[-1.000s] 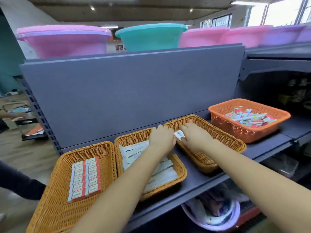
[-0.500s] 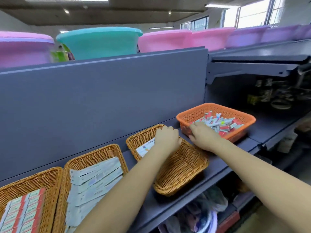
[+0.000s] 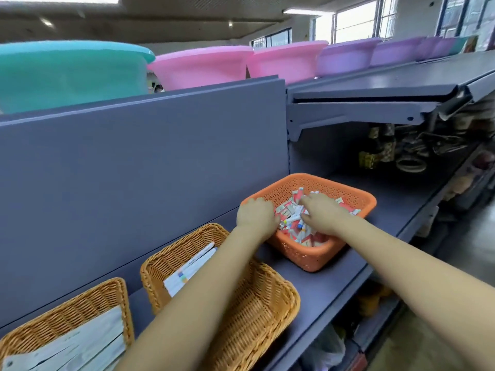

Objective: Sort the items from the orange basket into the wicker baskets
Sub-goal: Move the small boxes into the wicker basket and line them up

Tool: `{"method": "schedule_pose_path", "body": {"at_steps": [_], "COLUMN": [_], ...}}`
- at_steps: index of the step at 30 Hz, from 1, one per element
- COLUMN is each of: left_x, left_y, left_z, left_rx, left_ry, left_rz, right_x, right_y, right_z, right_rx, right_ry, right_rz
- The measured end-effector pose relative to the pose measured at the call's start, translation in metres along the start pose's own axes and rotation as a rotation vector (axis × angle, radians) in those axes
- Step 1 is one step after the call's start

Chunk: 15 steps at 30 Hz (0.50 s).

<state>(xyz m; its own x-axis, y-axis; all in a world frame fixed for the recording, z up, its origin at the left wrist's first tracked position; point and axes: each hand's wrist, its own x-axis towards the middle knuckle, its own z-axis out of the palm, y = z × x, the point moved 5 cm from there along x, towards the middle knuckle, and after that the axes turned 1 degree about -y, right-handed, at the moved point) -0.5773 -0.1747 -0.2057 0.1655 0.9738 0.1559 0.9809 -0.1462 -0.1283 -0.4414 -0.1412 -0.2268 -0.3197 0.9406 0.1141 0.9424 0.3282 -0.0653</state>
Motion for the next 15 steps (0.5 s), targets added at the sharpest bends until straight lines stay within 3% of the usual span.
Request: {"method": "schedule_pose_path", "body": {"at_steps": [4,15], "left_x": [0.032,0.062], "left_y": [0.005,0.008], "left_z": [0.012,0.043], "left_rx": [-0.011,0.038], "left_ry": [-0.060,-0.239], "left_rz": [-0.104,-0.308], "right_x": [0.035,0.099], "right_y": [0.012,0.005], "right_z": [0.002,0.028], "right_rx": [-0.014,-0.128], "right_ry": [0.001,-0.196], "right_rz": [-0.097,-0.476]}}
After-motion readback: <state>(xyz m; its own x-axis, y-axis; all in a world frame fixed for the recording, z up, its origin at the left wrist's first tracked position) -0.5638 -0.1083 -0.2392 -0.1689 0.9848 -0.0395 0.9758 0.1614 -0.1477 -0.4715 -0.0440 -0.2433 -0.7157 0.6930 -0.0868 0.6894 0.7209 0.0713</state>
